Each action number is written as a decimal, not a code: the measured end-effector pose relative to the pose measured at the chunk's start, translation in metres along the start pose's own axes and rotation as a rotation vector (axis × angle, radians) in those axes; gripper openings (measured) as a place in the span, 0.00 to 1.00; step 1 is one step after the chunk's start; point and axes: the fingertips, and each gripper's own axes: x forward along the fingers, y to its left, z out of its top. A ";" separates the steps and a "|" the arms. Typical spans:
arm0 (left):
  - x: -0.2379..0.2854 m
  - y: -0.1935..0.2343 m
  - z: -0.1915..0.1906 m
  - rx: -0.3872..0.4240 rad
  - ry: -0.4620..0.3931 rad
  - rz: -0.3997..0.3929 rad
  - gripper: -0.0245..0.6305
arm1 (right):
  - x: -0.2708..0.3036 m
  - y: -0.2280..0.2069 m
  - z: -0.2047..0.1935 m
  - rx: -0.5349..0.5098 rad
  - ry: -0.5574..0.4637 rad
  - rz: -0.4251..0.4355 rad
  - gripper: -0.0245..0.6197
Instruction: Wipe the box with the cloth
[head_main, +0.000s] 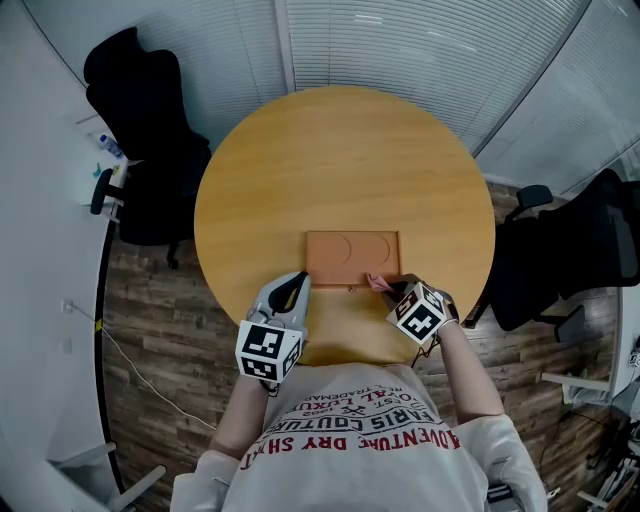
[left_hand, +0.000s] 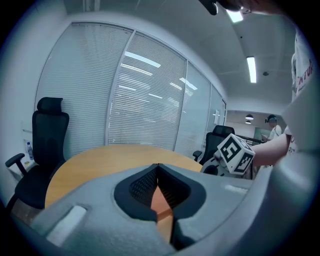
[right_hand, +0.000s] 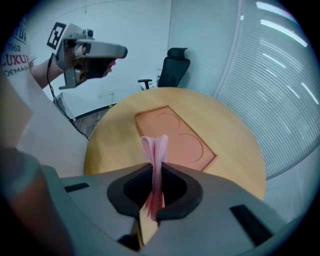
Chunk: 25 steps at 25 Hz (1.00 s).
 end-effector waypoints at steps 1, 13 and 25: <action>0.000 0.001 0.003 0.004 -0.007 0.000 0.05 | -0.007 -0.005 0.009 0.027 -0.040 -0.024 0.08; -0.006 -0.004 0.048 0.065 -0.105 -0.004 0.05 | -0.121 -0.041 0.099 0.253 -0.623 -0.273 0.08; -0.012 -0.009 0.079 0.080 -0.203 -0.042 0.05 | -0.173 -0.030 0.128 0.289 -0.910 -0.314 0.08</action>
